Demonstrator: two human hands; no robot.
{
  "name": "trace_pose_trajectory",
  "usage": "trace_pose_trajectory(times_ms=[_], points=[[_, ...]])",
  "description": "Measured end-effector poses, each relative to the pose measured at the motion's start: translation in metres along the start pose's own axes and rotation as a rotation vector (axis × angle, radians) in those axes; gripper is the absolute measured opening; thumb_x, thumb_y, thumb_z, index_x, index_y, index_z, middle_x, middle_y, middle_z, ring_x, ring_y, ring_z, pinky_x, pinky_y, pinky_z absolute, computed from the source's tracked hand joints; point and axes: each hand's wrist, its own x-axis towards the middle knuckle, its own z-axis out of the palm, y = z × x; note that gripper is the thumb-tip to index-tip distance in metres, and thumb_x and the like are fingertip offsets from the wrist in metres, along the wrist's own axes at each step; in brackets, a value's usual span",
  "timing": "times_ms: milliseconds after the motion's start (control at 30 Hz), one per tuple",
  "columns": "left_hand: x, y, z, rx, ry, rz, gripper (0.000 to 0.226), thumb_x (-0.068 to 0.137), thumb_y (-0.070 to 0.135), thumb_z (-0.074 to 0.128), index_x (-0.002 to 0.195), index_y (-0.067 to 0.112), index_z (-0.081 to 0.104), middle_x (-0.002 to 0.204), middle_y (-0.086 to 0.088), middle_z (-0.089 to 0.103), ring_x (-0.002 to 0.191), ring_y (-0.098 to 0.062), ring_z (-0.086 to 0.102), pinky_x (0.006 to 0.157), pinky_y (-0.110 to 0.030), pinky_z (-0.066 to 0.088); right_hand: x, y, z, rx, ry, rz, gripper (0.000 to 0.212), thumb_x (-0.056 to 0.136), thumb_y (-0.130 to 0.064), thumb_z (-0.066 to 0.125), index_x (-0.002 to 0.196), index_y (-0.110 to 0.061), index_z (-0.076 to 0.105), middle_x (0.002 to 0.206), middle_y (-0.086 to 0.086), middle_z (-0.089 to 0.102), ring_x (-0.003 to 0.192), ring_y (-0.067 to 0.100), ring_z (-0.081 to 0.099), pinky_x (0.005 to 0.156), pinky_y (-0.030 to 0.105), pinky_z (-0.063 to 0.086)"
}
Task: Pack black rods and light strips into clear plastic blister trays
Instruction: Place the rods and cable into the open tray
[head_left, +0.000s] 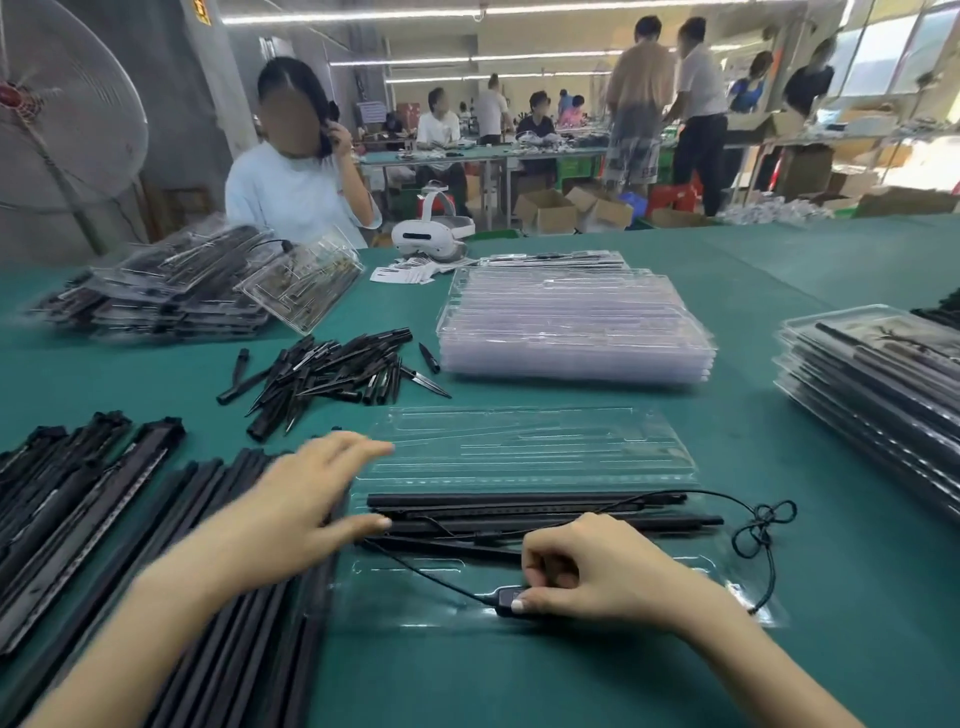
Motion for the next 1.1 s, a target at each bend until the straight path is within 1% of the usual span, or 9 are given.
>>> trace_pose_trajectory(times_ms=[100, 167, 267, 367, 467, 567, 833, 1000, 1100], points=[[0.015, 0.068, 0.031, -0.030, 0.047, 0.224, 0.062, 0.096, 0.055, 0.031, 0.147, 0.043, -0.002, 0.156, 0.023, -0.002, 0.142, 0.005, -0.013, 0.117, -0.023, -0.010, -0.011, 0.003, -0.014, 0.209, -0.006, -0.062, 0.015, 0.088, -0.041, 0.064, 0.081, -0.031, 0.057, 0.069, -0.011, 0.059, 0.064, 0.002, 0.051, 0.062, 0.021, 0.041], [0.022, 0.097, 0.052, -0.053, 0.023, 0.316, 0.059, 0.100, 0.051, 0.024, 0.144, 0.046, -0.015, 0.153, 0.026, -0.017, 0.136, 0.008, -0.028, 0.113, -0.025, -0.023, -0.028, 0.017, -0.027, 0.394, 0.202, -0.025, 0.008, 0.095, -0.029, 0.057, 0.089, -0.034, 0.060, 0.077, -0.011, 0.063, 0.070, 0.003, 0.056, 0.068, 0.020, 0.046], [0.036, 0.113, 0.073, -0.088, -0.037, 0.309, 0.056, 0.101, 0.049, 0.019, 0.142, 0.048, -0.019, 0.151, 0.028, -0.025, 0.133, 0.008, -0.034, 0.110, -0.032, -0.029, -0.068, 0.060, -0.046, 0.284, 0.567, 0.098, 0.050, 0.095, 0.003, 0.045, 0.101, -0.045, 0.060, 0.092, -0.013, 0.063, 0.093, 0.011, 0.058, 0.087, 0.023, 0.044], [0.049, 0.113, 0.085, -0.073, -0.093, 0.243, 0.060, 0.095, 0.062, 0.016, 0.143, 0.048, -0.018, 0.150, 0.029, -0.024, 0.134, 0.005, -0.034, 0.110, -0.045, -0.028, -0.108, 0.100, -0.052, -0.145, 0.450, 0.279, 0.087, 0.072, 0.026, 0.044, 0.102, -0.055, 0.057, 0.122, -0.017, 0.051, 0.117, 0.015, 0.042, 0.102, 0.041, 0.035], [0.054, 0.111, 0.095, -0.030, -0.131, 0.230, 0.067, 0.080, 0.078, 0.006, 0.141, 0.057, -0.013, 0.149, 0.030, -0.025, 0.136, 0.003, -0.032, 0.110, -0.049, -0.027, -0.136, 0.124, -0.041, -0.084, 0.259, 0.299, 0.072, 0.084, 0.002, 0.061, 0.114, -0.063, 0.049, 0.136, -0.024, 0.038, 0.130, 0.004, 0.030, 0.108, 0.037, 0.028], [0.053, 0.109, 0.099, -0.043, -0.126, 0.244, 0.064, 0.073, 0.086, 0.001, 0.132, 0.069, -0.014, 0.149, 0.031, -0.027, 0.135, 0.002, -0.035, 0.108, -0.056, -0.026, -0.140, 0.127, -0.034, -0.021, 0.332, 0.242, 0.047, 0.086, -0.023, 0.065, 0.116, -0.058, 0.055, 0.124, -0.024, 0.051, 0.119, -0.004, 0.045, 0.101, 0.023, 0.034], [0.050, 0.116, 0.097, -0.047, -0.140, 0.175, 0.049, 0.090, 0.068, 0.018, 0.128, 0.072, -0.014, 0.147, 0.029, -0.030, 0.135, -0.004, -0.038, 0.099, -0.063, -0.032, -0.134, 0.110, -0.051, -0.033, 0.563, 0.194, 0.025, 0.069, -0.018, 0.075, 0.087, -0.035, 0.069, 0.075, -0.016, 0.063, 0.068, -0.001, 0.056, 0.065, 0.010, 0.042], [0.046, 0.135, 0.103, -0.030, -0.151, 0.273, 0.058, 0.094, 0.045, 0.003, 0.149, 0.037, -0.014, 0.144, 0.031, -0.035, 0.135, 0.001, -0.036, 0.100, -0.059, -0.033, -0.128, 0.091, -0.039, 0.064, 0.693, 0.352, 0.020, 0.072, -0.016, 0.079, 0.059, -0.021, 0.065, 0.046, -0.009, 0.045, 0.044, 0.003, 0.033, 0.046, 0.016, 0.029], [0.047, 0.137, 0.103, -0.095, -0.191, 0.284, 0.052, 0.101, 0.047, 0.012, 0.146, 0.045, -0.015, 0.147, 0.032, -0.027, 0.133, 0.008, -0.033, 0.104, -0.054, -0.031, -0.123, 0.085, -0.028, 0.235, 0.781, 0.482, 0.038, 0.078, -0.020, 0.075, 0.051, -0.011, 0.050, 0.046, -0.008, 0.033, 0.046, 0.006, 0.027, 0.047, 0.019, 0.022]])
